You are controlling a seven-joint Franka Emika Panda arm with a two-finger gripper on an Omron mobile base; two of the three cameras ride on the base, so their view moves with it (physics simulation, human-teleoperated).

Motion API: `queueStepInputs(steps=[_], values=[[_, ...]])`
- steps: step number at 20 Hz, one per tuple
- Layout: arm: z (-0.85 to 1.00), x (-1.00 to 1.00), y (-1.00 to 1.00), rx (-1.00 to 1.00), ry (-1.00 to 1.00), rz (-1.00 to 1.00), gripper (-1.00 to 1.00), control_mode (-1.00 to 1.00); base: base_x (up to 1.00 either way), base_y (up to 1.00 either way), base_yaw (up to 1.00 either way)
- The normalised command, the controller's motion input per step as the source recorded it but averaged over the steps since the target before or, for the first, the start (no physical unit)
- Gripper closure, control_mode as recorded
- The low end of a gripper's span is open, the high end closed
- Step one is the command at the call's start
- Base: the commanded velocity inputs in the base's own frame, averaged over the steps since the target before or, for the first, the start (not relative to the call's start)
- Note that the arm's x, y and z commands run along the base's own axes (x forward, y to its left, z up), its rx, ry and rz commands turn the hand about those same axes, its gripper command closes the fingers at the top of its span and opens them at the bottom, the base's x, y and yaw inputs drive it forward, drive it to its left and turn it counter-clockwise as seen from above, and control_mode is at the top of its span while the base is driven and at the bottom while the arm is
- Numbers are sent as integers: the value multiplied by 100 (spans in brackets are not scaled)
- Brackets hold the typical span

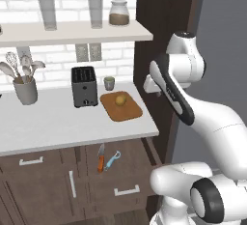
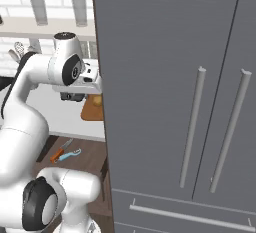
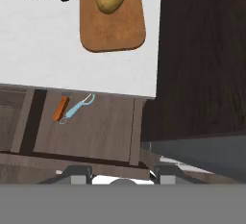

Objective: Place the appropriate cutting tool for cutting the potato skin on the cutting board.

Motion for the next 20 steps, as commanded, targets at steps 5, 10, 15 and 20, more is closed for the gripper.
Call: queueStepInputs(steps=[5,10,15,20], values=[[0,-14,5,0,1,0,-100,-100,0,0,0],[-16,-62,26,8,0,0,-100,-100,0,0,0],[-73,-50,86,0,8,-8,-100,-100,0,0,0],[-83,1,91,-6,11,-16,-100,-100,0,0,0]])
